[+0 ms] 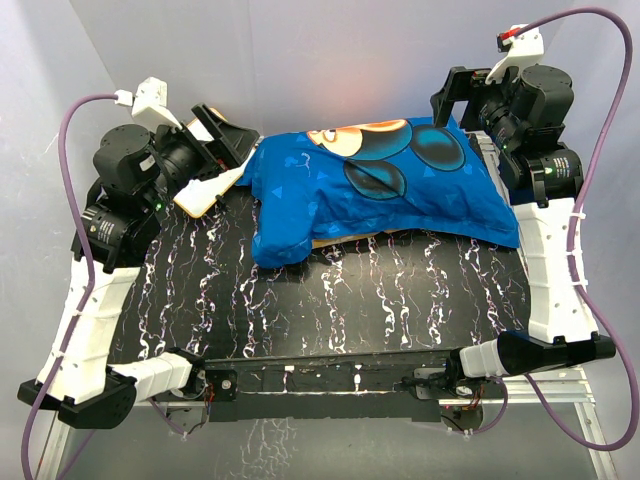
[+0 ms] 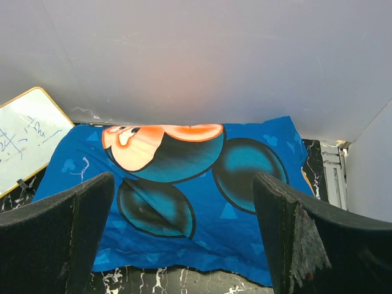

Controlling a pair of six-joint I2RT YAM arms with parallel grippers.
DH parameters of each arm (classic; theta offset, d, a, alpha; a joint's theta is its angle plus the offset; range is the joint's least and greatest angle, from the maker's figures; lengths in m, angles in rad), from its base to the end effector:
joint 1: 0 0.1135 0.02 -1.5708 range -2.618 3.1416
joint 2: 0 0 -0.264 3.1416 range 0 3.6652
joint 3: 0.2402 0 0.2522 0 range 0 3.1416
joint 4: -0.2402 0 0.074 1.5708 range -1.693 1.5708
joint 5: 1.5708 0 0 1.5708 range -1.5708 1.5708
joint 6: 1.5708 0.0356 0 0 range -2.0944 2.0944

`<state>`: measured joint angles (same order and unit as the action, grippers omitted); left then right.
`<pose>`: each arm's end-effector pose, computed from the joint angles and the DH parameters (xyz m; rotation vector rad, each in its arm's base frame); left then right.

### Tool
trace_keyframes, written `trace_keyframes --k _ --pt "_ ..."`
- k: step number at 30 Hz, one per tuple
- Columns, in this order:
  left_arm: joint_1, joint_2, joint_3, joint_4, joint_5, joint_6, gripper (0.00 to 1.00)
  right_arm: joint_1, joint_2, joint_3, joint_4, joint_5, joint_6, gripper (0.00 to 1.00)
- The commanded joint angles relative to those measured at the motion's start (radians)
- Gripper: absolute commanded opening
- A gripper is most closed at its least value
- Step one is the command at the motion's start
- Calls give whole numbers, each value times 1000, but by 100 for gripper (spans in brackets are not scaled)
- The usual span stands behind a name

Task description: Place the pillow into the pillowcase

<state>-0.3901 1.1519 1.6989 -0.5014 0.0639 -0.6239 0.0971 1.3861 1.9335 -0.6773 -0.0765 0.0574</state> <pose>0.1841 -0.0782 0.5383 -0.1324 1.5823 -0.8509 0.2566 0.0277 0.5376 -0.0910 1.7011 0.1803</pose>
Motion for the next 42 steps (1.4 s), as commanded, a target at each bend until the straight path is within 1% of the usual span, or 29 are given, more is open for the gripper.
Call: trace_keyframes --k 1,42 --pt "0 -17 -13 23 -3 13 97 0 -34 -5 57 18 -5 98" --pt "1 3 -14 27 1 30 97 -1 -27 -19 60 17 0 98"
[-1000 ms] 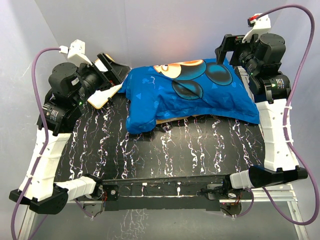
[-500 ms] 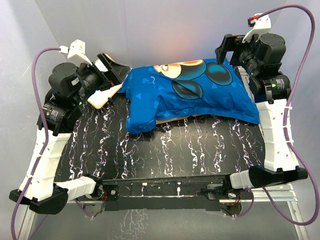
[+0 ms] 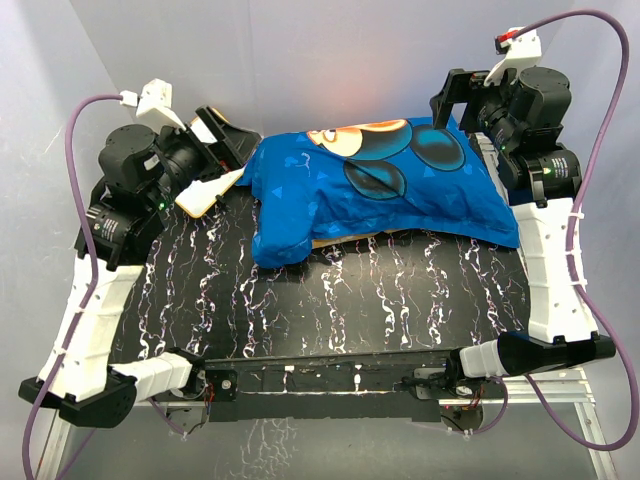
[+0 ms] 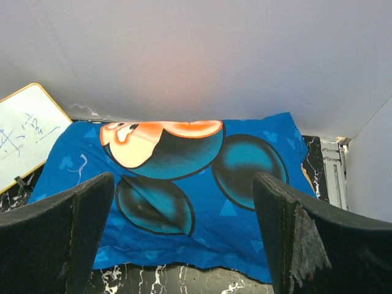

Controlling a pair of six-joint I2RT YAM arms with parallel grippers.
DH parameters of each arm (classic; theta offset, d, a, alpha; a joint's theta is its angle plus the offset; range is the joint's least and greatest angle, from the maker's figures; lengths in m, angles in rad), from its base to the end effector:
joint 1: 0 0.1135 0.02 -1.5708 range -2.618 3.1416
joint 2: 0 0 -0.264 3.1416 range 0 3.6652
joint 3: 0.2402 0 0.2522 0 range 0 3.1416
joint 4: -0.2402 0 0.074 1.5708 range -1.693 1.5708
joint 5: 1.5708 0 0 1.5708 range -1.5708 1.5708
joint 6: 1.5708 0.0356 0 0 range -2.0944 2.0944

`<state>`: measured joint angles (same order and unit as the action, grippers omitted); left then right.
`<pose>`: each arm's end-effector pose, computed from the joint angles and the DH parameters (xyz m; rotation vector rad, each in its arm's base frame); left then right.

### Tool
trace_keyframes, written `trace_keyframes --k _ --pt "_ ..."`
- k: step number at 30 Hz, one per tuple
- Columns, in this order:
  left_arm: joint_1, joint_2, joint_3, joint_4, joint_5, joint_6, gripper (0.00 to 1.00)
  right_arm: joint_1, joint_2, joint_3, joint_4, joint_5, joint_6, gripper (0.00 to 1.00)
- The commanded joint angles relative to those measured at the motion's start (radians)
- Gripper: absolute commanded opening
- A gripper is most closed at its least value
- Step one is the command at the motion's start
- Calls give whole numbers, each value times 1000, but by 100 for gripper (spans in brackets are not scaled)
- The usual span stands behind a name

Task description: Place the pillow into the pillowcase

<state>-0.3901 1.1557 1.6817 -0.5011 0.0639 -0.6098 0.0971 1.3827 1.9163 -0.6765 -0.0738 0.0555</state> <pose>0.1885 -0.0800 0.5327 -0.1238 1.6026 -0.8346 0.2579 0.0278 0.5335 -0.0905 1.7141 0.1764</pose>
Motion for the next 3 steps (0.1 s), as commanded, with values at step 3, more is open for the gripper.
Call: trace_keyframes --k 3 --pt "1 1 1 28 -1 20 97 -1 -24 -4 60 15 -2 98"
